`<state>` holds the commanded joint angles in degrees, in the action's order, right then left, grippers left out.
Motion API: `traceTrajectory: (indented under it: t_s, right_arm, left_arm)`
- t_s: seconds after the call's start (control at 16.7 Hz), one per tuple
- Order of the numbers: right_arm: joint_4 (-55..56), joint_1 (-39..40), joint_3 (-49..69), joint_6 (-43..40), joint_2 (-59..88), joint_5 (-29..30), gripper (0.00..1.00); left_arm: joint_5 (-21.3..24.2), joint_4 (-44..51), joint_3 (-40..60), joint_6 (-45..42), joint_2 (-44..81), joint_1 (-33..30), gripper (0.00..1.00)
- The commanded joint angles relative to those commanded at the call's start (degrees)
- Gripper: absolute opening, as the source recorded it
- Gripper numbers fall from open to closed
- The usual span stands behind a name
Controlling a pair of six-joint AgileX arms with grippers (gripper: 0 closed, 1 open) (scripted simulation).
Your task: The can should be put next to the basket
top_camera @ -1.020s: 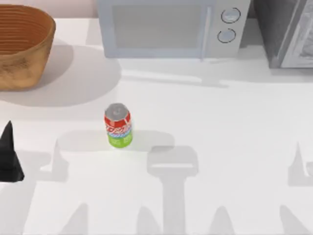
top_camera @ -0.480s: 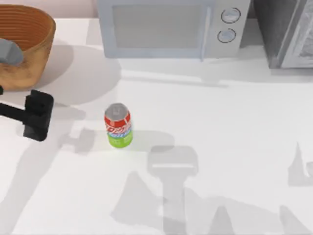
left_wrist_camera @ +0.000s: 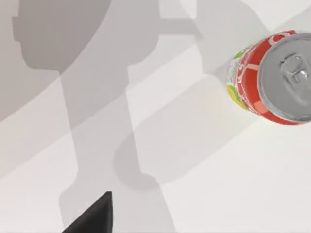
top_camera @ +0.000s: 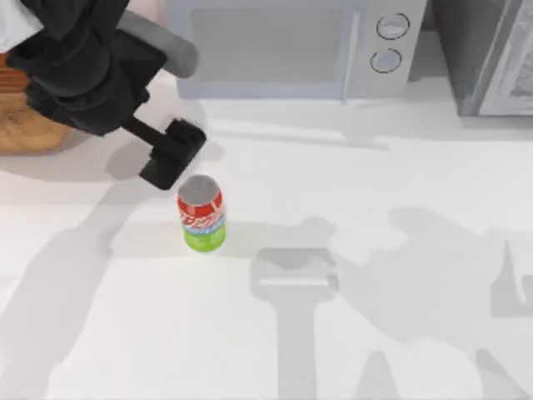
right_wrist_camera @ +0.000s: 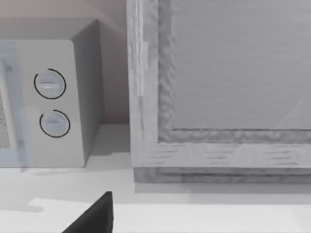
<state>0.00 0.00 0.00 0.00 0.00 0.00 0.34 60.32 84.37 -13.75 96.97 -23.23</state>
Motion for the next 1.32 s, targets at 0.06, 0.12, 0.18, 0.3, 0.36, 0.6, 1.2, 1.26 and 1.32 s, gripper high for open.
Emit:
traceTrajectory:
  t_s: [0.06,0.12,0.18,0.3,0.36,0.6,1.2,1.26,1.32]
  right_arm:
    - [0.0,0.0,0.0,0.0,0.0,0.0,1.0]
    - [0.0,0.0,0.0,0.0,0.0,0.0,1.0]
    - [0.0,0.0,0.0,0.0,0.0,0.0,1.0]
    - [0.0,0.0,0.0,0.0,0.0,0.0,1.0]
    - [0.0,0.0,0.0,0.0,0.0,0.0,1.0]
    - [0.0,0.0,0.0,0.0,0.0,0.0,1.0]
    - [0.0,0.0,0.0,0.0,0.0,0.0,1.0]
    - [0.0,0.0,0.0,0.0,0.0,0.0,1.0]
    - [0.0,0.0,0.0,0.0,0.0,0.0,1.0]
  left_arm:
    - [-0.04,2.74,3.97,-0.67,4.53,-1.05,1.0]
    - [-0.08,5.23,7.63,-1.29,8.68,-2.02,1.0]
    - [-0.11,7.48,10.98,-1.86,12.43,-2.9,1.0]
    - [-0.14,11.15,16.57,-2.81,18.61,-4.37,1.0]
    - [-0.14,12.55,18.73,-3.18,20.96,-4.94,1.0]
    - [-0.14,14.71,22.18,-3.78,24.64,-5.87,1.0]
    - [-0.13,5.52,14.63,-3.89,25.85,-5.77,1.0]
    - [-0.13,3.77,13.04,-3.89,26.16,-5.78,1.0]
    - [-0.13,2.63,11.96,-3.89,26.4,-5.78,1.0]
